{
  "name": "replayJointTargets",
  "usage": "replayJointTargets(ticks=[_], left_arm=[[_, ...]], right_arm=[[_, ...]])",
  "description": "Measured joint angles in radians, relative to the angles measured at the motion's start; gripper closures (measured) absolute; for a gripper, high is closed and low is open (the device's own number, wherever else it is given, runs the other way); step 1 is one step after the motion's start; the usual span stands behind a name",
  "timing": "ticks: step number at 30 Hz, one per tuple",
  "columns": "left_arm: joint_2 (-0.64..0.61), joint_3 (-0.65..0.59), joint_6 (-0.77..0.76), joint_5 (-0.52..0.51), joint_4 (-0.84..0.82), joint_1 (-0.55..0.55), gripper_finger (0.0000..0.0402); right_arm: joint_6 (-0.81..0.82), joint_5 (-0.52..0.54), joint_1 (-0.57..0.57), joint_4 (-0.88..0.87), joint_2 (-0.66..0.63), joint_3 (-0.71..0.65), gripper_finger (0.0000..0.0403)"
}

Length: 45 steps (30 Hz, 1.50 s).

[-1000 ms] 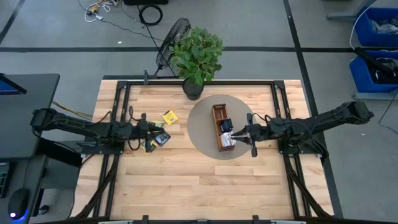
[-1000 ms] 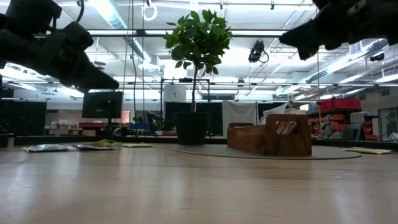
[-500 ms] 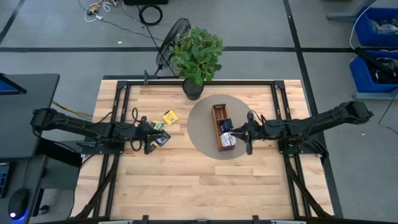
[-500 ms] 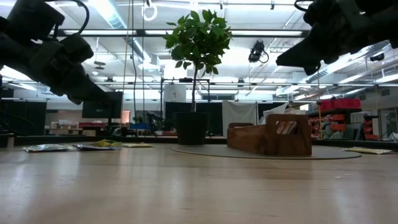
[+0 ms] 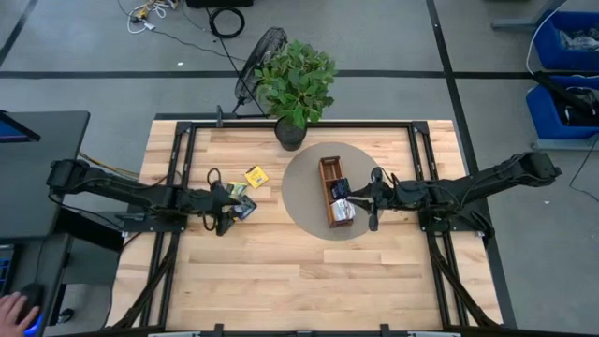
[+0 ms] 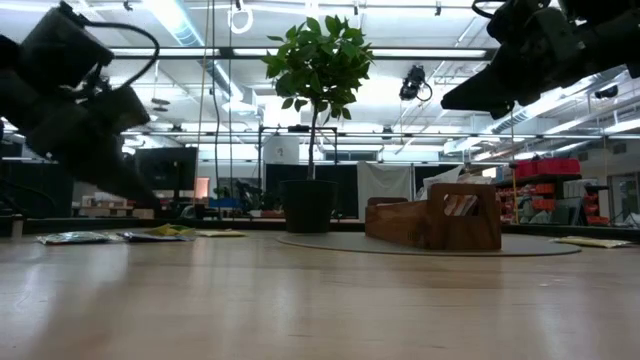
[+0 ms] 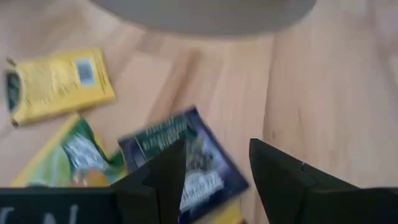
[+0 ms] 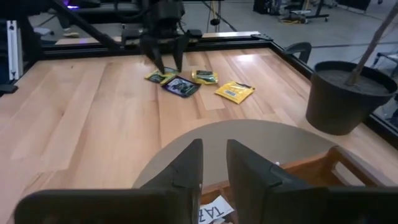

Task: Pick & Place Tea
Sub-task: Put the purple tea bag into the middle section of the wooden organizer

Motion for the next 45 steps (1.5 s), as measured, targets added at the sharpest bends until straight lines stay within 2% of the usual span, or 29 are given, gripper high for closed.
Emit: replayJointTargets(ticks=[13,19,22,24,31,32,36,45], left_arm=[[0.378,0.144,0.008,0.010,-0.033,-0.042,0.0225],[0.481,0.182,0.008,-0.028,-0.031,-0.043,0.0225],[0.504,0.185,0.000,-0.040,-0.026,-0.040,0.0235],[0.512,0.185,-0.018,-0.046,-0.023,-0.040,0.0255],[0.514,0.184,-0.045,-0.054,-0.024,-0.039,0.0381],[0.514,0.184,-0.045,-0.052,-0.023,-0.039,0.0389],[0.514,0.178,-0.022,-0.050,0.007,-0.044,0.0393],[0.518,0.173,0.072,0.004,0.191,-0.069,0.0399]], right_arm=[[0.036,0.002,0.000,-0.013,0.000,0.000,0.0323],[0.038,0.003,0.000,-0.023,0.000,0.000,0.0323],[0.038,0.003,0.000,-0.026,0.000,0.001,0.0323],[0.038,0.003,0.000,-0.027,0.000,0.001,0.0323],[0.038,0.003,0.000,-0.027,0.000,0.001,0.0323],[0.038,0.003,0.000,-0.027,0.000,0.001,0.0323],[0.050,0.003,0.000,-0.026,0.000,0.001,0.0323],[0.025,0.001,0.000,0.024,0.000,0.001,0.0323]])
